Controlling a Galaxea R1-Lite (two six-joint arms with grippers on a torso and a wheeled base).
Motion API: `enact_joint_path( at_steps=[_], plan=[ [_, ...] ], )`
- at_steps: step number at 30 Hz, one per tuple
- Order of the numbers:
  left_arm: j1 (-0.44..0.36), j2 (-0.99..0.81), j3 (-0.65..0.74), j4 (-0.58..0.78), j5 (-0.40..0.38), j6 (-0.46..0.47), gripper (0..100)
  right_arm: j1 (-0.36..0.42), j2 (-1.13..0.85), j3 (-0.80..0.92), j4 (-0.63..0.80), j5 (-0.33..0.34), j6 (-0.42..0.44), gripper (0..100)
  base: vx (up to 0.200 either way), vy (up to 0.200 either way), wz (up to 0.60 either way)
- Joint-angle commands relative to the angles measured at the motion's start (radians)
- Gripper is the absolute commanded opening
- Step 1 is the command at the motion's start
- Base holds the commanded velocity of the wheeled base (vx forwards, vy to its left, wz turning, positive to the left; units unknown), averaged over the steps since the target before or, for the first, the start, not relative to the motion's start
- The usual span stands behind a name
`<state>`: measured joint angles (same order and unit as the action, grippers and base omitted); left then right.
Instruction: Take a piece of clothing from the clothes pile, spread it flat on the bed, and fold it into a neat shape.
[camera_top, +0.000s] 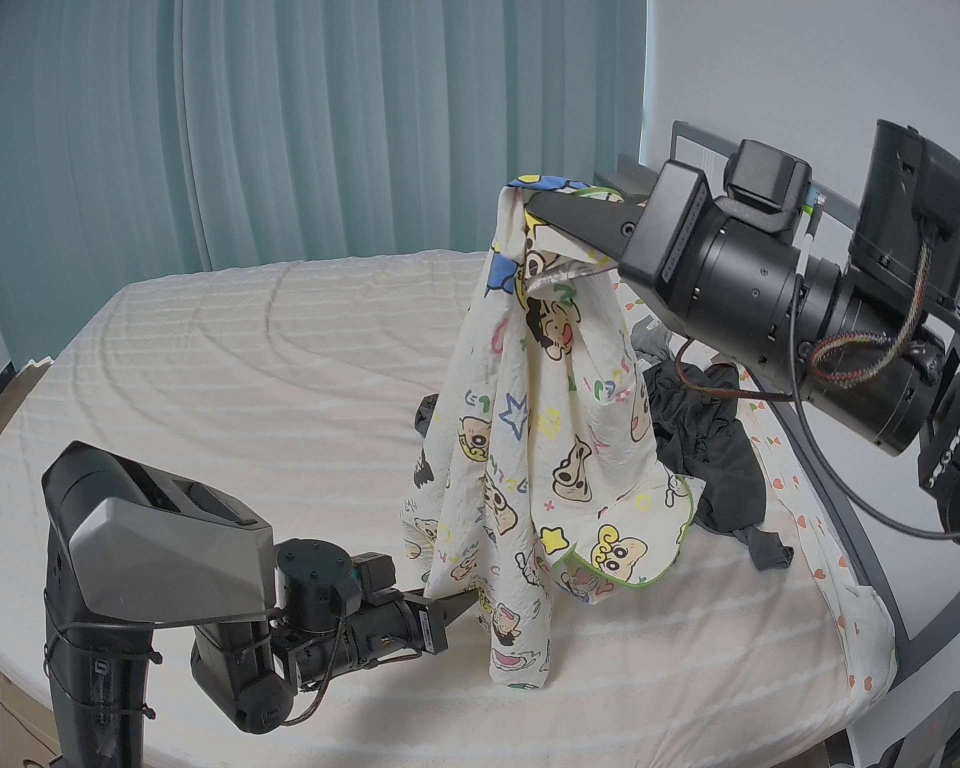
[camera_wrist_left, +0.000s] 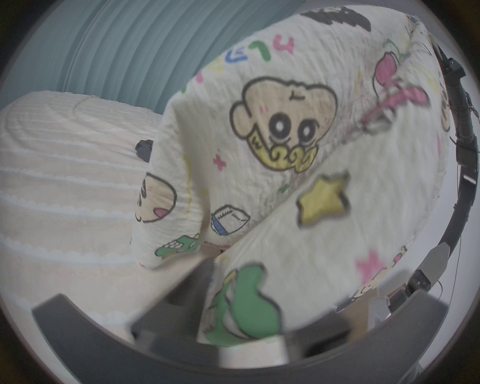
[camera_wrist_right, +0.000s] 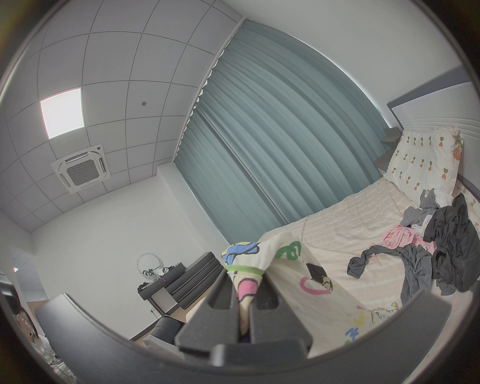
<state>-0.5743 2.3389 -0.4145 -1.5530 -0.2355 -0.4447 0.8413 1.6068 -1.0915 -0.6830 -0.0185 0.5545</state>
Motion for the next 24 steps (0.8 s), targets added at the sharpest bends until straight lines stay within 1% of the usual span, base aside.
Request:
enact_joint_path(
  at_steps=[1, 6, 11, 13, 15, 19, 20, 21, 23, 24],
  plan=[
    [-0.016, 0.022, 0.011, -0.018, -0.024, -0.005, 0, -0.004, -0.008, 0.004, -0.003, 0.0, 0.002, 0, 0.0, 0.0, 0.0],
    [-0.021, -0.015, 0.042, -0.018, -0.027, -0.032, 0, -0.027, -0.016, 0.021, -0.003, -0.008, 0.002, 0, 0.0, 0.0, 0.0],
    [0.005, -0.11, 0.151, -0.018, -0.042, -0.04, 0, -0.094, -0.03, 0.039, -0.003, 0.0, 0.002, 0, 0.0, 0.0, 0.0],
    [0.03, -0.176, 0.203, -0.018, -0.062, -0.042, 0, -0.131, -0.041, 0.056, -0.003, 0.0, 0.002, 0, 0.0, 0.0, 0.0],
    [0.045, -0.234, 0.235, -0.018, -0.065, -0.046, 0, -0.153, -0.05, 0.079, -0.006, 0.0, 0.002, 0, 0.0, 0.0, 0.0],
    [0.062, -0.351, 0.256, -0.018, -0.051, -0.091, 0, -0.183, -0.065, 0.134, -0.015, 0.0, 0.004, 0, 0.0, 0.0, 0.0],
    [0.062, -0.398, 0.266, -0.018, -0.039, -0.115, 0, -0.194, -0.068, 0.156, -0.015, 0.0, 0.009, 0, 0.0, 0.0, 0.0],
    [0.062, -0.408, 0.269, -0.018, -0.034, -0.12, 0, -0.195, -0.07, 0.162, -0.015, 0.0, 0.01, 0, 0.0, 0.0, 0.0],
    [0.062, -0.483, 0.29, -0.018, 0.012, -0.137, 0, -0.211, -0.084, 0.202, -0.017, 0.002, 0.058, 0, 0.0, 0.0, 0.0],
    [0.062, -0.486, 0.29, -0.018, 0.015, -0.137, 0, -0.212, -0.084, 0.203, -0.017, 0.002, 0.061, 0, 0.0, 0.0, 0.0]
  ],
)
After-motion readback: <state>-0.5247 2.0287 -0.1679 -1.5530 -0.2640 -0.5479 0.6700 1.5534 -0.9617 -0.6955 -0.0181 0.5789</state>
